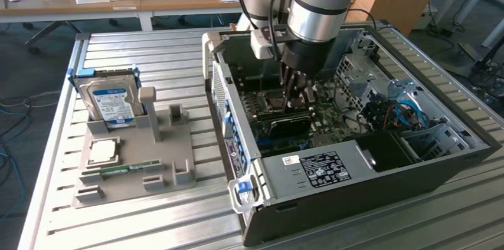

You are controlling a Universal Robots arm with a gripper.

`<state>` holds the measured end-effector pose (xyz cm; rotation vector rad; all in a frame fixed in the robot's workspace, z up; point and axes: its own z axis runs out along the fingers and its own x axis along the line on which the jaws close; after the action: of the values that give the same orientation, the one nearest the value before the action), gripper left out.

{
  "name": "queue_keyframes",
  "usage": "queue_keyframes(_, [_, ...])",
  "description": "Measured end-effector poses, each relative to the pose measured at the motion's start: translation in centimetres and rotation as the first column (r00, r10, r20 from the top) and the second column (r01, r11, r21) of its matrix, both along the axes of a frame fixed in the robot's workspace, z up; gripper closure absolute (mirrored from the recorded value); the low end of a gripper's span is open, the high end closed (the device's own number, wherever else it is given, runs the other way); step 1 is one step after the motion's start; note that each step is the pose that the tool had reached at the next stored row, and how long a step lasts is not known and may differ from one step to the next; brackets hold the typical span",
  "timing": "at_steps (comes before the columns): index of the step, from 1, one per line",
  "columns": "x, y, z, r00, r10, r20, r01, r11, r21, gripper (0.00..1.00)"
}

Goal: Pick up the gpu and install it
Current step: 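Press down on the gpu until it lock into place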

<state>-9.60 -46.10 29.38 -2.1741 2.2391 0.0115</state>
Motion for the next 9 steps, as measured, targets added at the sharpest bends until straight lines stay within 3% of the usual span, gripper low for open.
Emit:
queue_keyframes(4, [0.12,0.03,-0.24,1.0000,0.000,-0.0002,0.000,1.0000,0.0001,0.89])
queue_keyframes(9, [0.06,0.39,-0.50,0.9999,-0.011,-0.0001,0.011,0.9999,0.0003,0.89])
